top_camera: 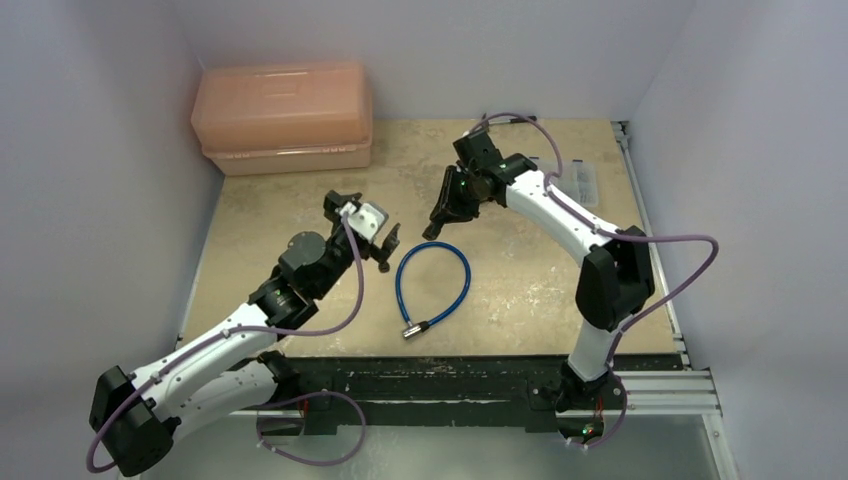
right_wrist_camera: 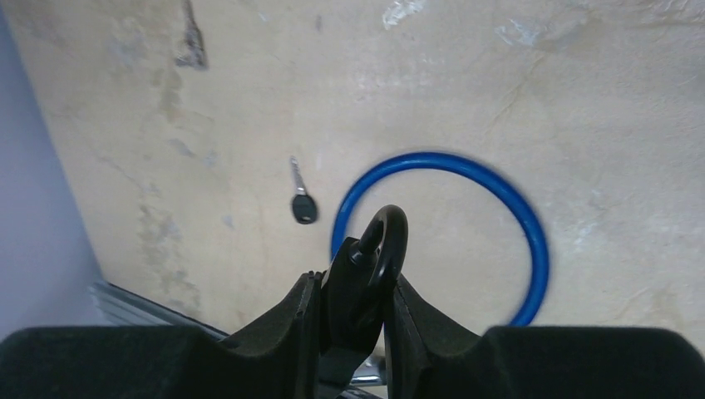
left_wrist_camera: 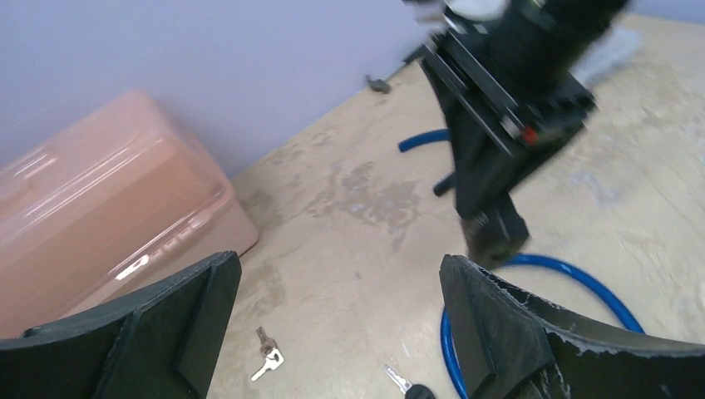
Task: Unlock with the key
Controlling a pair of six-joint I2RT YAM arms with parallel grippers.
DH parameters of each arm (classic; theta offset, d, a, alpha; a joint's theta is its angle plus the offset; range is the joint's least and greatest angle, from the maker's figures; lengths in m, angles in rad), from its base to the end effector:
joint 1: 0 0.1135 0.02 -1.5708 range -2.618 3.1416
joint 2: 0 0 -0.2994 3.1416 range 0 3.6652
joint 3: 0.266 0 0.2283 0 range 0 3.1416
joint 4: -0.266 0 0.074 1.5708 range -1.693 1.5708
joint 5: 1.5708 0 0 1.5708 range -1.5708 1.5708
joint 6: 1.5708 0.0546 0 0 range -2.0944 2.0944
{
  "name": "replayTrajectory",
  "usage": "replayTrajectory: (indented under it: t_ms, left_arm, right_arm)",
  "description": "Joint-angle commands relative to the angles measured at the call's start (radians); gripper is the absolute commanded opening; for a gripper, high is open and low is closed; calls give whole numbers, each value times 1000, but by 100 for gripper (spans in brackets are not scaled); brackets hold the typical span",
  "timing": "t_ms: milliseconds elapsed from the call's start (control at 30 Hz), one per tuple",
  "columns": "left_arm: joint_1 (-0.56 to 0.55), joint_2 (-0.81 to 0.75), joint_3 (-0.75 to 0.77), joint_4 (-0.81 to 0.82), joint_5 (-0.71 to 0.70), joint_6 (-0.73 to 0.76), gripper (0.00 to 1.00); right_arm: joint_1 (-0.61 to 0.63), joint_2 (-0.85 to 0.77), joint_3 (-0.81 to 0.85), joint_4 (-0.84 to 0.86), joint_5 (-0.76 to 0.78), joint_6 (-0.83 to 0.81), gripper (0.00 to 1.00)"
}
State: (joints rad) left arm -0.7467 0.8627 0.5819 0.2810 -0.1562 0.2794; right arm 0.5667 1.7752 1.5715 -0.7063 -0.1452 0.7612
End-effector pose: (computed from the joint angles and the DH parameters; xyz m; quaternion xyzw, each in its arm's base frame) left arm 0.1390 -0.1170 0.3376 0.2979 0.6412 -0.1096 0.6986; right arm 0.3224 0.2145 0.3198 0.0682 0.9412 0.2534 0.2126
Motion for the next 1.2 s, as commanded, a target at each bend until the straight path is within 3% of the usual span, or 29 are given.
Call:
replayTrajectory:
  t_ms: [0, 200, 333, 600, 867, 967, 1167]
  left_arm:
    - [6, 60, 146, -98, -225, -129, 99]
    - [62, 136, 212, -161, -208, -207, 94]
    - [96, 158, 229, -177, -160, -254, 92]
    - [137, 202, 333, -249, -40, -491, 91]
    - [212, 171, 324, -205, 294, -878, 89]
    - [217, 158, 320, -161, 392, -971, 89]
    - [228, 160, 391, -236, 498, -1024, 84]
  right_arm:
    - [8, 40, 111, -71, -41, -174, 0]
    - [6, 174, 210, -155, -120, -302, 0]
    - [5, 147, 147, -29, -231, -298, 0]
    - [4, -85, -157, 455, -391, -209, 0]
    - [-4, -369, -576, 1194, -517, 71, 0]
    - [-4, -425, -669, 1471, -552, 189, 0]
    - [-10, -468, -734, 1739, -604, 352, 0]
